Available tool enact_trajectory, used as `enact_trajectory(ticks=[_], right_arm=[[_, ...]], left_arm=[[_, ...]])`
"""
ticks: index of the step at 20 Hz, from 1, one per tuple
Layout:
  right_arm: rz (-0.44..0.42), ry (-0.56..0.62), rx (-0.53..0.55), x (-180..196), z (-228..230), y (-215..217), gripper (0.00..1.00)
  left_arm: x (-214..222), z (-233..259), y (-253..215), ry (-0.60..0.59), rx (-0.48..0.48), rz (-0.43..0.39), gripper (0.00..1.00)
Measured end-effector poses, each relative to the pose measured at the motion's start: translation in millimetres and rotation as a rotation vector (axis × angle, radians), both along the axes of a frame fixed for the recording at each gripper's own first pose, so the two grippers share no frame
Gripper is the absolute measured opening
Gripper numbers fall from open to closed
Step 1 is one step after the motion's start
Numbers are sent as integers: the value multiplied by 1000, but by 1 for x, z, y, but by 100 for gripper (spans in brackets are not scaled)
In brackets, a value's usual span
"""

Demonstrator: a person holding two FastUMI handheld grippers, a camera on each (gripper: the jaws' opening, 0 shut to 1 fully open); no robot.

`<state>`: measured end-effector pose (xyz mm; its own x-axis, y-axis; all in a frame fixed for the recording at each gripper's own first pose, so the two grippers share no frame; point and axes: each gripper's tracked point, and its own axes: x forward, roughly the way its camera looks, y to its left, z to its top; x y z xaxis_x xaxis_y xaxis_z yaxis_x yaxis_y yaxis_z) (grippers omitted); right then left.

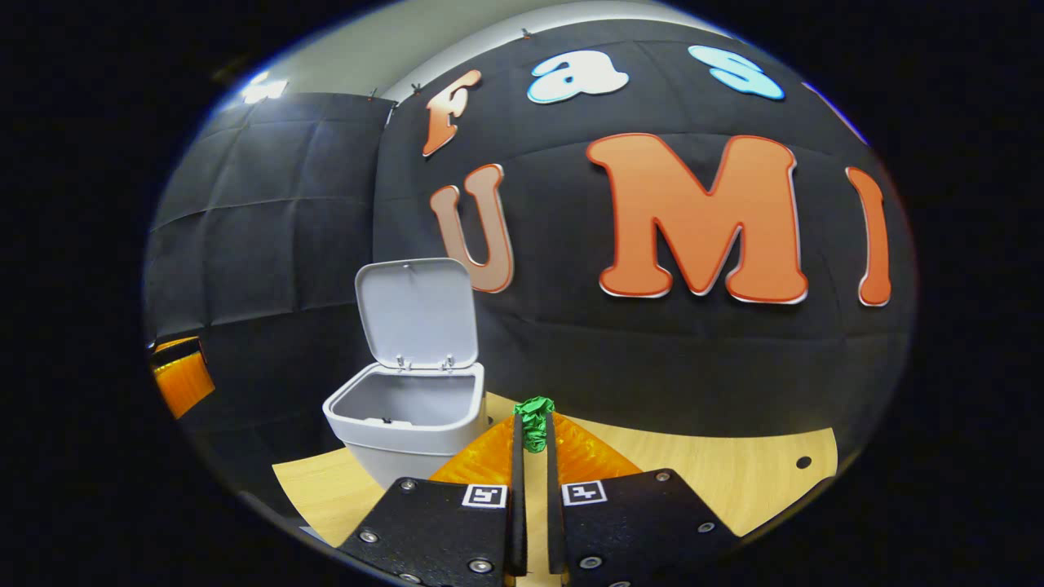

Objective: Press the lid of the desktop garbage bin to open it, pick up the crumpled paper on the desktop and throw it into the bin, then pick up the pop can on the desktop and drop it into the bin, and finally close the garbage bin lid.

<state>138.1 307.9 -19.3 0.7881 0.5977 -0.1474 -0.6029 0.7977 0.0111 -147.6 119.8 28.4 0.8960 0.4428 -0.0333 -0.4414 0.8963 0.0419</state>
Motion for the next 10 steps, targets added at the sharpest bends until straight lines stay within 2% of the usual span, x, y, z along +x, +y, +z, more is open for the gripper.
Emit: enact_trajectory(ticks=[4,10], right_arm=[[84,0,7,6,9,57,10],[154,12,35,15,8,122,10]], left_arm=[[-21,4,19,-1,18,68,85],[-46,4,43,10,28,154,85]])
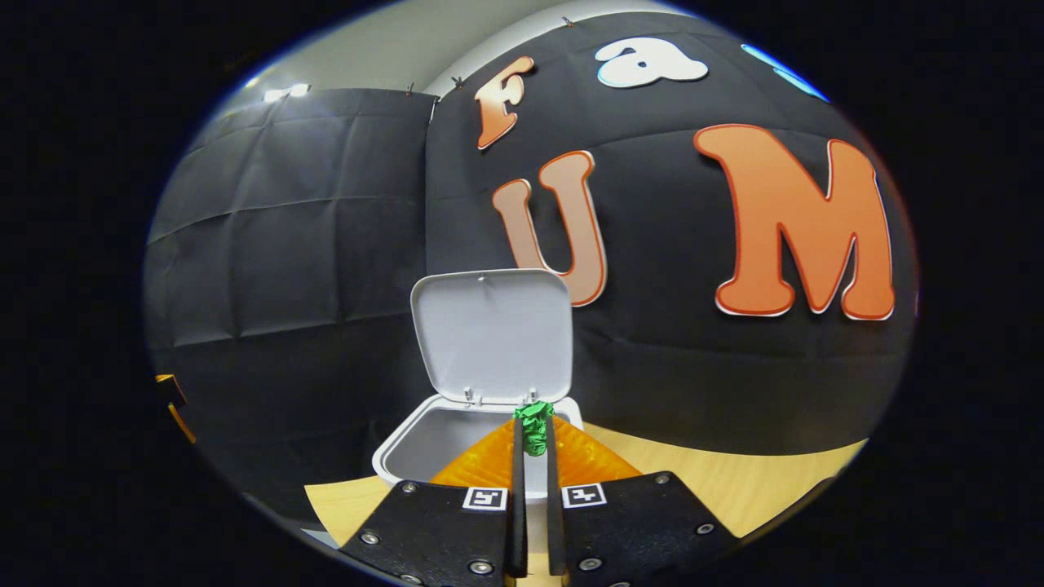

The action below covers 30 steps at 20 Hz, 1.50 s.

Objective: Press the lid of the desktop garbage bin to open it, pick up the crumpled paper on the desktop and throw it into the bin, then pick up the pop can on the desktop and drop it into the bin, and finally close the garbage bin lid.

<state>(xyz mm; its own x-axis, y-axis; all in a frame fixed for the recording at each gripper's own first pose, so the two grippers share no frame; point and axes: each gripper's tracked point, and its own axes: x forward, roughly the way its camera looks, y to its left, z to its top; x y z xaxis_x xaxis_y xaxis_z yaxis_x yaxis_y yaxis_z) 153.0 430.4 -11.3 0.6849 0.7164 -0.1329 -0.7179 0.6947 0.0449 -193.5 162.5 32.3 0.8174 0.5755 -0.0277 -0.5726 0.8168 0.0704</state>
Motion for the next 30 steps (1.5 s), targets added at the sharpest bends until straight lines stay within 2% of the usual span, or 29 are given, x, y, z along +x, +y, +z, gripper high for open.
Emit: enact_trajectory(ticks=[6,9,10,11,12,15,16,17,18,19,23,24,25,30], right_arm=[[-13,-3,-15,20,-18,39,10],[-2,-6,-17,21,-23,45,16],[8,-13,-19,22,-25,45,33],[17,-23,-23,19,-24,46,25],[13,-34,-30,20,-23,47,32],[16,-48,-26,16,-17,39,77],[10,-52,-24,15,-15,34,72],[0,-59,-21,14,-11,25,78],[-8,-66,-14,12,-7,17,91],[-20,-73,-8,11,-3,6,85],[-71,-107,12,5,13,-41,90],[-85,-110,22,4,16,-53,90],[-107,-112,27,4,20,-67,91],[-227,-128,50,1,32,-140,91]], left_arm=[[-16,0,9,14,17,42,85],[-18,-2,10,19,9,50,85],[-17,-4,10,20,7,48,85],[-16,-4,9,19,3,41,85],[-14,-5,7,19,3,35,85],[-5,-5,2,13,6,10,85],[-2,-5,0,10,6,1,85],[1,-4,-2,6,8,-7,85],[6,-5,-5,3,6,-18,85],[12,-6,-8,2,4,-32,85],[35,-14,-26,4,-17,-104,86],[41,-15,-31,3,-19,-121,89],[46,-15,-36,-1,-22,-139,87],[76,-25,-68,-2,-50,-246,90]])
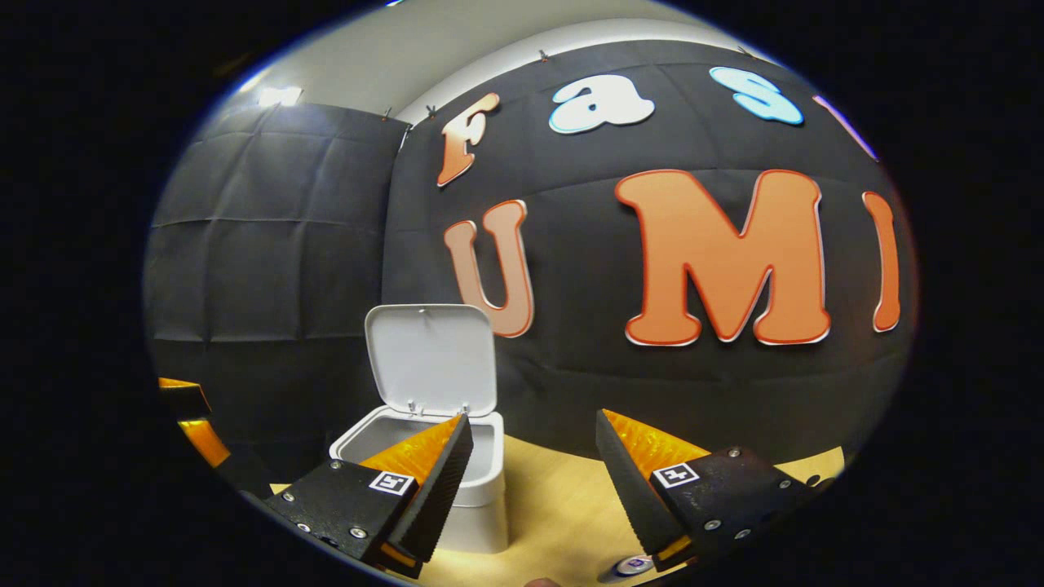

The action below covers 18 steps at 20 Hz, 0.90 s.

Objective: Press the lid of the desktop garbage bin to open it, pick up the crumpled paper on the desktop and throw it into the bin, then pick up the pop can on the desktop and drop it into the bin, and finally close the garbage bin lid.

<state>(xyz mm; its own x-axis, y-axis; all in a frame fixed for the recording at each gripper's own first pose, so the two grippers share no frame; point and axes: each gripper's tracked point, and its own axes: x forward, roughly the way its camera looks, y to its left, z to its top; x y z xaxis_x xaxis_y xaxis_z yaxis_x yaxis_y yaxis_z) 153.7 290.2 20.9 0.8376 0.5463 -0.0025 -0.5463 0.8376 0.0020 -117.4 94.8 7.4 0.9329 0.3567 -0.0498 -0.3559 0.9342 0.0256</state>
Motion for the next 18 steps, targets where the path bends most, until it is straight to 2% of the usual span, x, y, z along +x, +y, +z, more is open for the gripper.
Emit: enact_trajectory(ticks=[11,18], right_arm=[[-296,0,11,-43,6,-170,91],[-431,51,8,-71,-14,-228,91]], left_arm=[[59,-19,-86,9,-61,-256,88],[76,-25,-137,20,-56,-371,91]])
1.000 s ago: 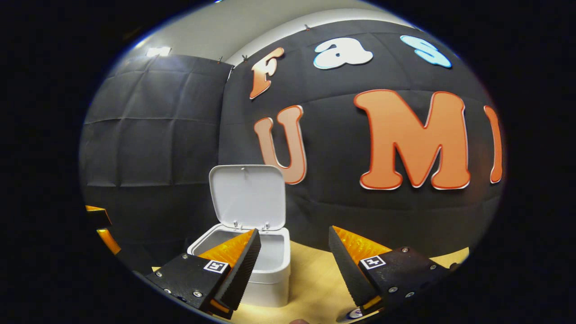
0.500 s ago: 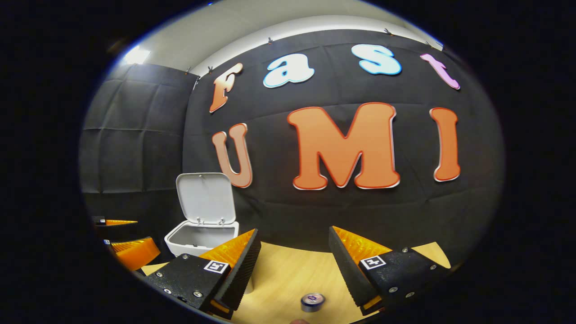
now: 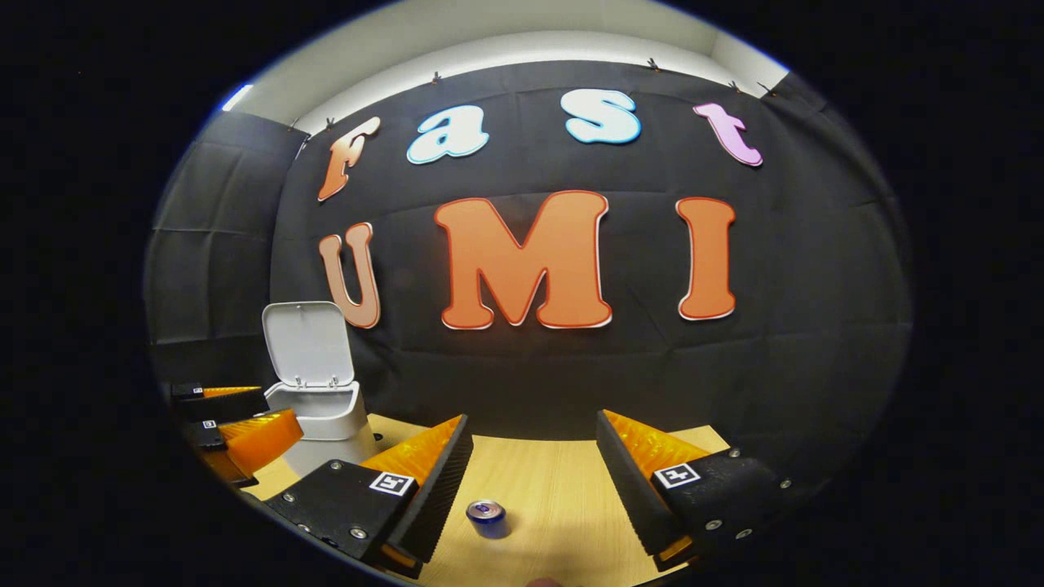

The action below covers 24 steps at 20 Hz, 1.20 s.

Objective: Press the lid of the desktop garbage bin to open it, pick up the crumpled paper on the desktop and throw it into the bin, then pick up the pop can on the desktop and drop it into the bin, and finally close the garbage bin lid.

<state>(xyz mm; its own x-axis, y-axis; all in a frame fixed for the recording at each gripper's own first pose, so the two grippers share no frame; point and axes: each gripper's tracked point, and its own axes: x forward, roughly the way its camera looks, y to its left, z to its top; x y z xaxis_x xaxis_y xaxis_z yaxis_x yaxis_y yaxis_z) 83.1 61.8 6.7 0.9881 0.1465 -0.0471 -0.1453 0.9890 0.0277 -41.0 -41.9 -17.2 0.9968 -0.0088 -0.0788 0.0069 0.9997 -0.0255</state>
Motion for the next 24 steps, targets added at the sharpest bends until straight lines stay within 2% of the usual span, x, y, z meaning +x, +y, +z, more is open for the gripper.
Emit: enact_trajectory(ticks=[5,15,24], right_arm=[[-32,32,13,-20,-13,-18,93],[-65,40,18,-38,-20,-31,93],[-79,43,17,-41,-24,-34,93]], left_arm=[[6,1,-27,-5,24,-48,94],[12,-6,-54,13,23,-113,93],[11,-7,-58,22,31,-117,93]])
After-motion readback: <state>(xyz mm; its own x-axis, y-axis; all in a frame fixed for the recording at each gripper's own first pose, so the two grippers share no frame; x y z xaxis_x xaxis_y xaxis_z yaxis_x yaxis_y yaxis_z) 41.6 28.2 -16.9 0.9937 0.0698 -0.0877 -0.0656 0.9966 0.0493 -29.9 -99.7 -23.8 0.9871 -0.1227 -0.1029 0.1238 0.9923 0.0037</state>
